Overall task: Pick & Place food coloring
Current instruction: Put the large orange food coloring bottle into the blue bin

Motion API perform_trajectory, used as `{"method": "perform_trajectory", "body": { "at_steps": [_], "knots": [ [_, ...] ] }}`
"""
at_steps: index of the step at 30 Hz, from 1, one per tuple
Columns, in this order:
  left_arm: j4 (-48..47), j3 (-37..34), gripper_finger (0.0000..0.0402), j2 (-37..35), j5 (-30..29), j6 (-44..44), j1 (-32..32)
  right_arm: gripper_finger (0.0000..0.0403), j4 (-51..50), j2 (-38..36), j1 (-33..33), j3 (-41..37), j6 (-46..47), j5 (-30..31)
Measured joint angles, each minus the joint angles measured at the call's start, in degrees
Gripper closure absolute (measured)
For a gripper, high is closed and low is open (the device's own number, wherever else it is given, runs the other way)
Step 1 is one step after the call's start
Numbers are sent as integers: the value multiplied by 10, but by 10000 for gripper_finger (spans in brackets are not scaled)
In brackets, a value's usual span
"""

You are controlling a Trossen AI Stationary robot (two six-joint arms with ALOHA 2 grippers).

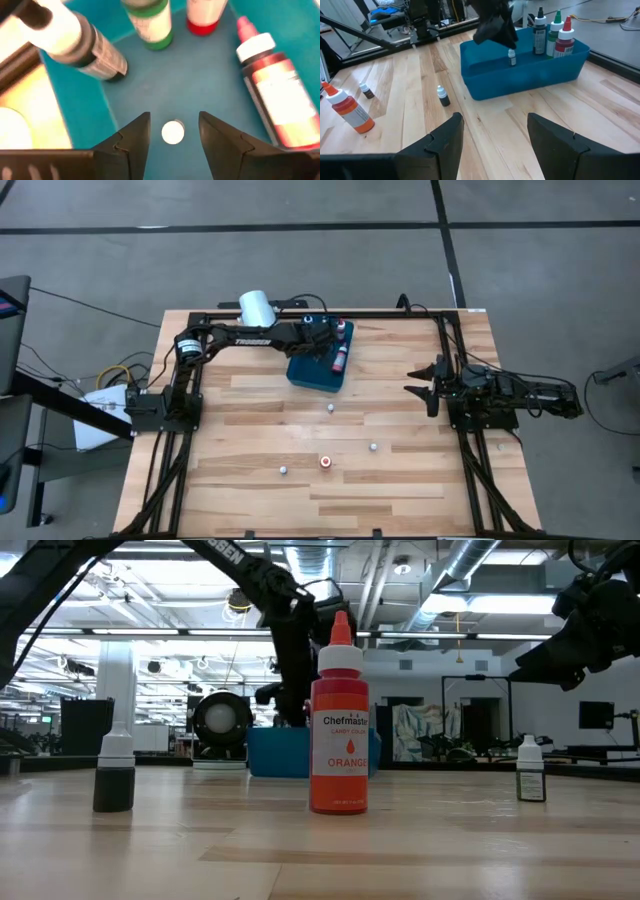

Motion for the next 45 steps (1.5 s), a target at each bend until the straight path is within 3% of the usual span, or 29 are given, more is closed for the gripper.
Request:
{"method": "perform_trajectory", "body": {
  "at_steps": [12,23,36,45],
  "knots": [
    [-237,125,241,0,-18,-18,-33,196,0,0,0,0,0,0],
    [-422,148,241,0,-33,-57,-126,196,0,0,0,0,0,0],
    [-446,148,241,0,-32,-95,-226,196,0,0,0,0,0,0],
    [-439,148,241,0,5,-125,-279,196,0,0,0,0,0,0]
  ]
}}
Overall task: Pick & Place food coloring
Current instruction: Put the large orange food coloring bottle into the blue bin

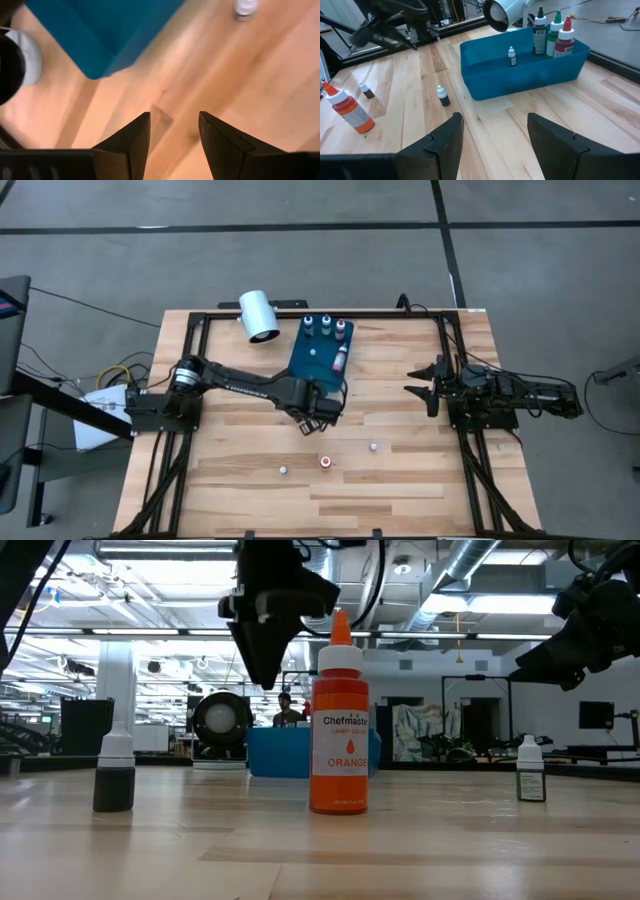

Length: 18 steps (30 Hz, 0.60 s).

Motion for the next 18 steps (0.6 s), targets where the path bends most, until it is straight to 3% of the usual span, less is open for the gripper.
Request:
{"method": "perform_trajectory", "body": {
  "at_steps": [18],
  "knots": [
    [55,0,241,0,35,-106,-152,196,0,0,0,0,0,0]
  ]
}}
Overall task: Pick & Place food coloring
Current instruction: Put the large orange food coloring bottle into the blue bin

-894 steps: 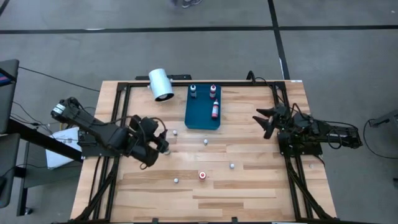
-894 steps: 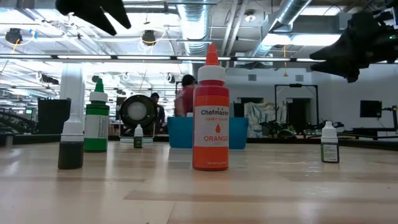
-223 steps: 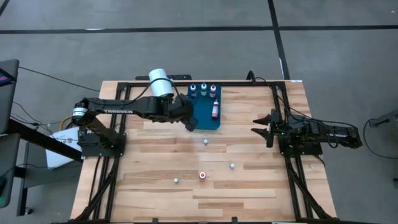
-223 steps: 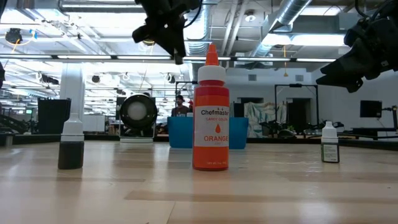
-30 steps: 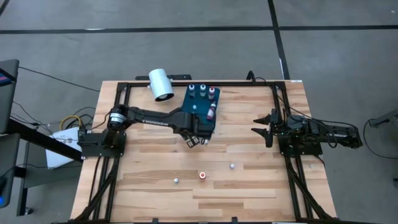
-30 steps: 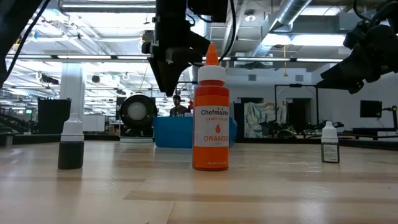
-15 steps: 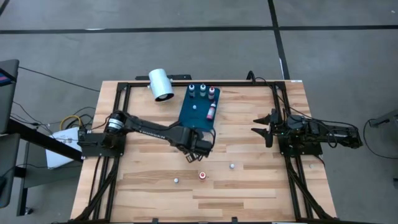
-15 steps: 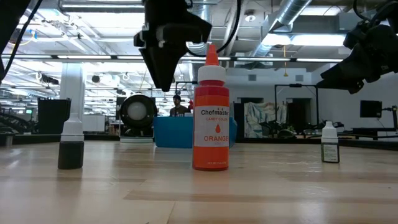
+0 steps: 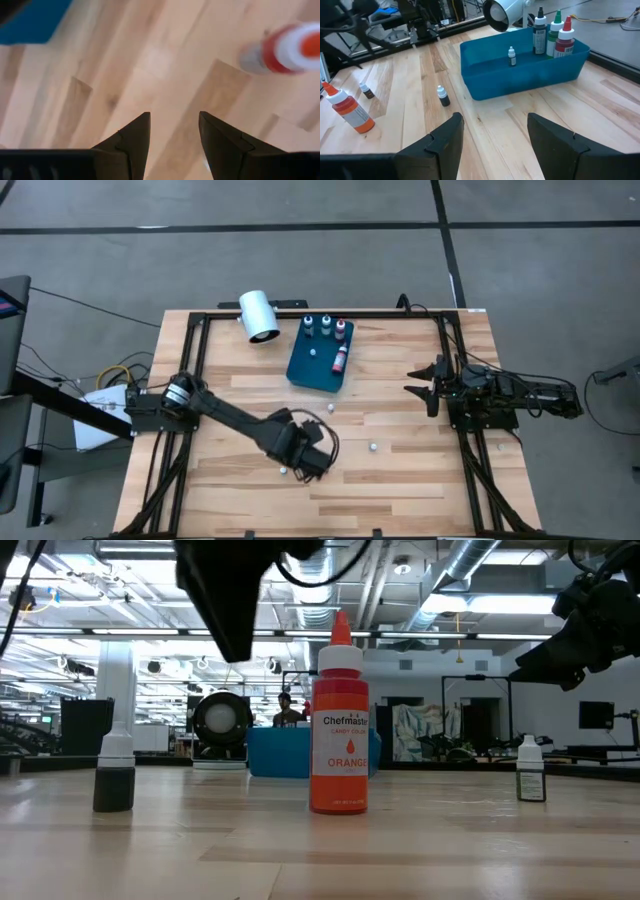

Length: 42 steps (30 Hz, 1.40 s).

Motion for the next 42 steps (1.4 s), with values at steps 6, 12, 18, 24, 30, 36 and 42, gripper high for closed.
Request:
{"method": "perform_trajectory", "body": {
  "at_steps": [6,12,18,24,30,36,42],
  "knots": [
    [15,0,241,0,4,-35,-40,196,0,0,0,0,0,0],
    [103,0,241,0,4,-62,-61,196,0,0,0,0,0,0],
    [216,0,241,0,8,-83,-67,196,0,0,0,0,0,0],
    [245,0,241,0,6,-129,-67,196,0,0,0,0,0,0],
    [244,0,241,0,-32,-146,-67,196,0,0,0,0,0,0],
    [244,0,241,0,-48,-156,-65,196,0,0,0,0,0,0],
    [247,0,241,0,-57,-161,-65,196,0,0,0,0,0,0]
  ]
}}
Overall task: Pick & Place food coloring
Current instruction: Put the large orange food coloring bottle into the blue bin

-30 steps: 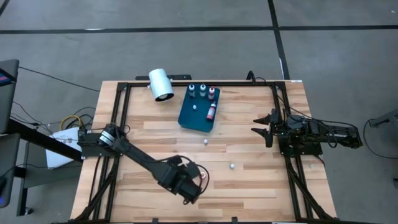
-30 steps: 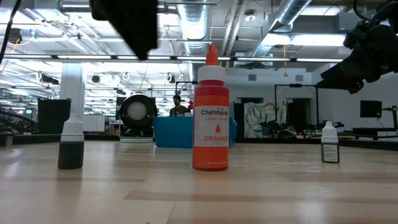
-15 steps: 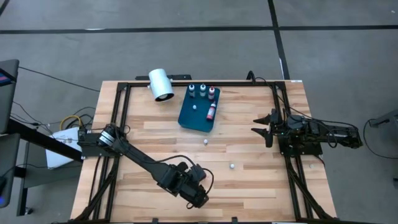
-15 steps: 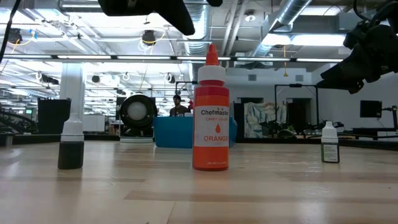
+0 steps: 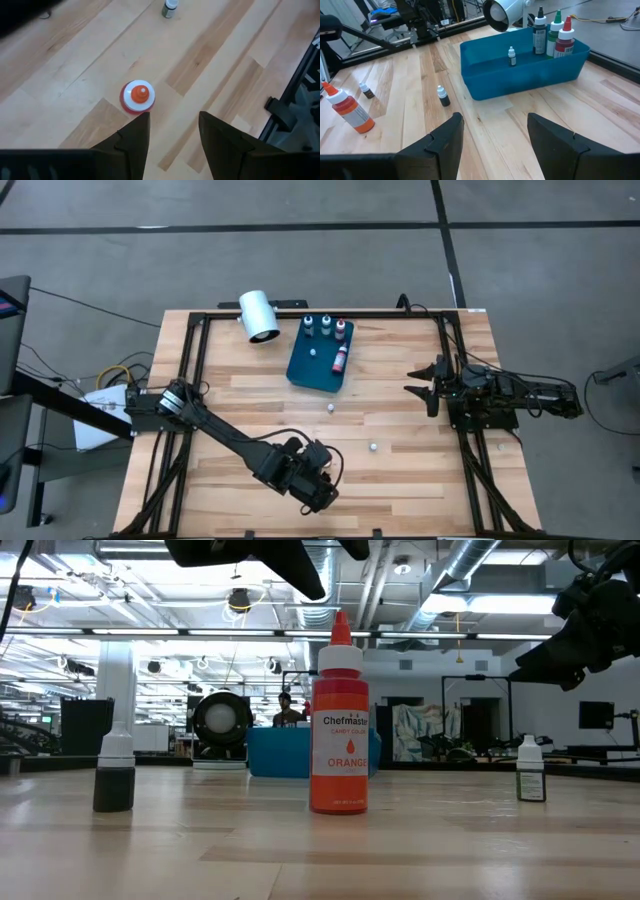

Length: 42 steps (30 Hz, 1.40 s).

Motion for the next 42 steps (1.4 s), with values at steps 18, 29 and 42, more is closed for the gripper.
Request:
{"method": "perform_trajectory", "body": {
  "at_steps": [18,29,42],
  "knots": [
    [-11,0,241,0,-13,4,23,196,0,0,0,0,0,0],
    [-25,0,241,0,-13,2,26,196,0,0,0,0,0,0],
    [-41,0,241,0,-31,2,29,196,0,0,0,0,0,0]
  ]
}}
